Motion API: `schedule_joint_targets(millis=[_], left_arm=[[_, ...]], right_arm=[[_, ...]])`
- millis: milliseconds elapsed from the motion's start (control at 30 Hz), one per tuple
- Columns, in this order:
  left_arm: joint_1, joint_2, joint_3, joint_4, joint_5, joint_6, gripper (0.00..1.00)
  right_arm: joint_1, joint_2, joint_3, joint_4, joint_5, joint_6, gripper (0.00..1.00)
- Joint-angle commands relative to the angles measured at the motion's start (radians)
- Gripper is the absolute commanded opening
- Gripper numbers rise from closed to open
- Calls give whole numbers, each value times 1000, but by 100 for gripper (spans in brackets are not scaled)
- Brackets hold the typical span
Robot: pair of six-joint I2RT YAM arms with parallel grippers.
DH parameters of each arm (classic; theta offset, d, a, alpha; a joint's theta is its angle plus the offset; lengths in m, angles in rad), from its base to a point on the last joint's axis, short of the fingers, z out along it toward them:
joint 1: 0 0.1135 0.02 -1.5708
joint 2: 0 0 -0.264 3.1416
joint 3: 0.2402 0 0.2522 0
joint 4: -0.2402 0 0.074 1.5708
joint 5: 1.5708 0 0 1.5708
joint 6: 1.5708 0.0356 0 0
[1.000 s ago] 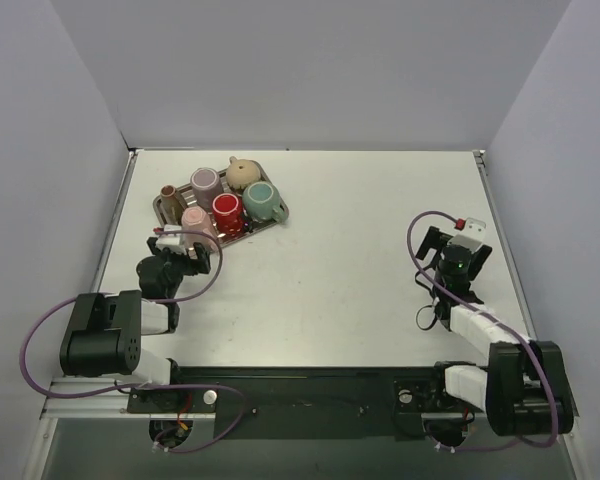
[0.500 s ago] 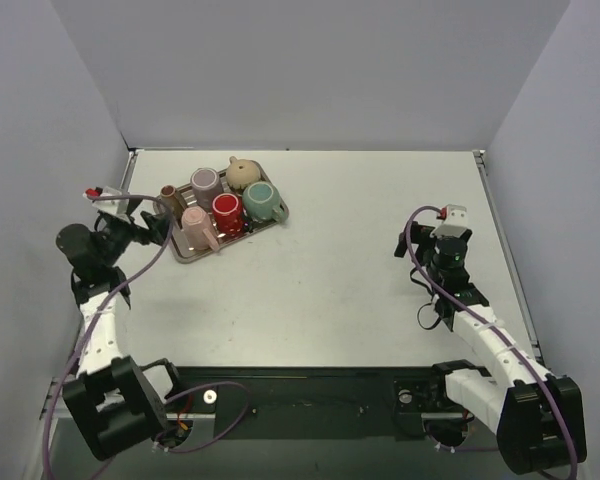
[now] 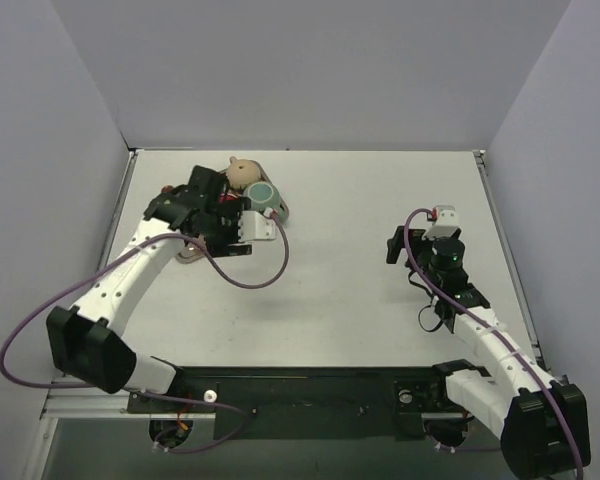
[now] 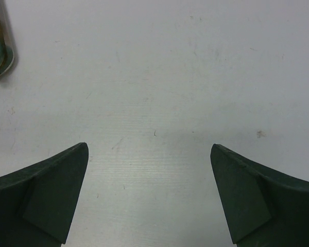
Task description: Turn the mug right side up
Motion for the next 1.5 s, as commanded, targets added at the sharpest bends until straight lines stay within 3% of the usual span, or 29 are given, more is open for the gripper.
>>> schedule_joint_targets(millis=[0, 200, 500, 833, 967, 1033, 1133, 1267, 1367, 1467], left_arm=[[-39, 89, -44, -159, -400, 359, 77], [-38, 219, -126, 69, -577, 551, 77], [3, 402, -128, 224, -562, 597, 70], [17, 469, -199, 270, -589, 614, 40], [20, 480, -227, 311, -614, 622, 19], [19, 460, -236, 324, -611, 628, 0], [16, 396, -247, 389, -582, 622, 0], [11, 300, -188, 483, -557, 516, 0], [19, 241, -58, 476, -499, 314, 0], [57, 177, 56, 358, -299, 113, 0]], right_arm=[[12, -7, 10, 27, -5, -14, 100], [17, 23, -15, 55, 20, -16, 100], [17, 76, -7, 58, 58, -25, 100], [17, 108, 8, 55, 66, -30, 100], [17, 97, 8, 55, 64, -27, 100], [17, 90, 5, 53, 61, -20, 100], [18, 82, 11, 43, 50, -13, 99], [38, 68, 66, -40, 35, -10, 98], [105, 53, 144, -106, 32, -5, 98], [203, 57, 226, -161, -5, -5, 98]])
